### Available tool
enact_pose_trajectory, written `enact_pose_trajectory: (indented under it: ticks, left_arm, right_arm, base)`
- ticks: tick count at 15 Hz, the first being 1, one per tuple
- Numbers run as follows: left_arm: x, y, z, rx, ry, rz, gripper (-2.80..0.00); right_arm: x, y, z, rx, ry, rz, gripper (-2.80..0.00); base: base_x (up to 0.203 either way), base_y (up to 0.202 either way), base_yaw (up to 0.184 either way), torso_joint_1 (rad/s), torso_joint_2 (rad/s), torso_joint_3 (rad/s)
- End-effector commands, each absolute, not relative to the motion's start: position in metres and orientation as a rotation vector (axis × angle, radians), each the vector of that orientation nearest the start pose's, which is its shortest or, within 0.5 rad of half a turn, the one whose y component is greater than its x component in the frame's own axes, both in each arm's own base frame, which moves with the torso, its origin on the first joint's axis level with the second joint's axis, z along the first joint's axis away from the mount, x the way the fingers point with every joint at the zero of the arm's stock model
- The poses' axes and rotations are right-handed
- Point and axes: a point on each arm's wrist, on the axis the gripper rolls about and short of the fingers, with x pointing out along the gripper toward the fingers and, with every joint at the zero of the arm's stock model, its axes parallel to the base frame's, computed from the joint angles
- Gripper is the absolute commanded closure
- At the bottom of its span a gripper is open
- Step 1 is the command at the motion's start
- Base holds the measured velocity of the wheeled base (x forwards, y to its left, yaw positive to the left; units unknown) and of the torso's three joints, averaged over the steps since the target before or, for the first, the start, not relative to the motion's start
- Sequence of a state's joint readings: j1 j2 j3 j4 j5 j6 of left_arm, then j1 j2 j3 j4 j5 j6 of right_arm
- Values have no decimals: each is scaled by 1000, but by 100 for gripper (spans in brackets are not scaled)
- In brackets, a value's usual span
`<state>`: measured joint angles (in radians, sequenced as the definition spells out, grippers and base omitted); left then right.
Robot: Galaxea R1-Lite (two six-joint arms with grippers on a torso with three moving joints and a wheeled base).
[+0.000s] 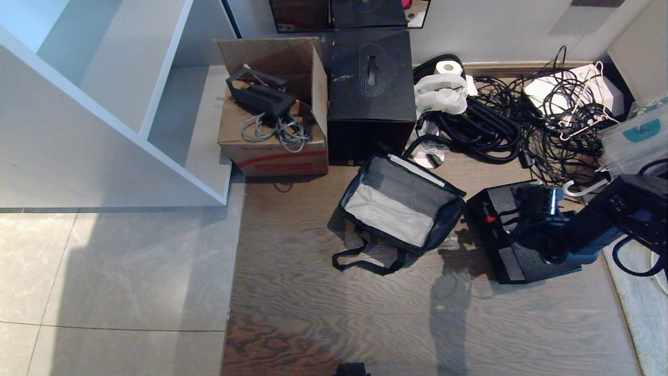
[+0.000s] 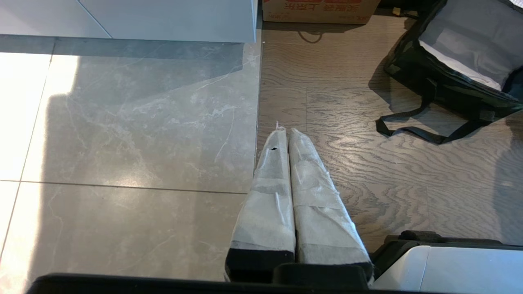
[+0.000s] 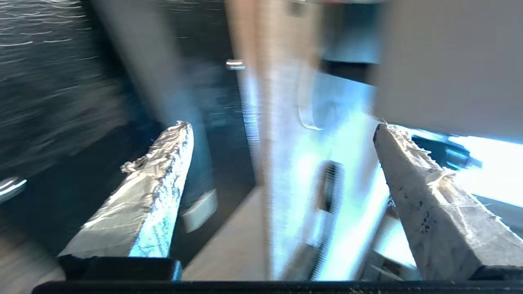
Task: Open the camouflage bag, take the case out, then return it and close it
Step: Grip the handle again
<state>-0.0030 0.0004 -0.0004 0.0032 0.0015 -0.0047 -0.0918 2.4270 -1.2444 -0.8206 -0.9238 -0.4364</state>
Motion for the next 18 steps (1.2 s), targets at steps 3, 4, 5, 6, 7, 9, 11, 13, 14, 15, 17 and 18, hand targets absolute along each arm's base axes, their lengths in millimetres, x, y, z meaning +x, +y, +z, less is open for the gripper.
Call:
enact_pose_trajectory:
  ticks: [3,4,5,6,7,9,11,13,14,15,17,18]
  left_arm:
    - [-23,0,75,-5,3,-2,0]
    - [-23,0,75,-6,3,-2,0]
    - [-23,0,75,-6,3,-2,0]
    - [-23,0,75,-6,3,-2,0]
    - [-23,0,75,-6,3,-2,0]
    - [-23,0,75,-6,3,-2,0]
    - [-23,0,75,-6,3,-2,0]
    - [-23,0,75,-5,3,-2,0]
    - [-23,0,76,-6,2,-2,0]
    - [-23,0,75,-5,3,-2,0]
    - [-23,0,76,-5,2,-2,0]
    - [-23,0,75,-6,3,-2,0]
  right_arm:
    - [458,-58,-6,-590,611,-941,-280]
    - [459,-59,-7,-588,617,-934,-280]
    - [458,-59,-6,-590,624,-930,-280]
    - [458,-58,2,-579,611,-928,-280]
    - [459,-54,14,-559,581,-925,-280]
    - [457,-41,17,-533,562,-905,-280]
    - [454,-34,11,-520,569,-890,-280]
    - [454,-29,13,-501,569,-882,-280]
    - [455,-29,11,-500,567,-885,-280]
    - [457,-29,9,-499,560,-894,-280]
    - [459,-34,7,-503,564,-904,-280]
    - [462,-37,6,-500,561,-912,-280]
  base:
    - [0,0,0,0,0,0]
    - [0,0,0,0,0,0]
    - [0,0,0,0,0,0]
    - [0,0,0,0,0,0]
    - [0,0,0,0,0,0]
    - [0,0,0,0,0,0]
    - [0,0,0,0,0,0]
    - [0,0,0,0,0,0]
    - [0,0,0,0,0,0]
    - [0,0,0,0,0,0]
    - [0,0,0,0,0,0]
    - [0,0,0,0,0,0]
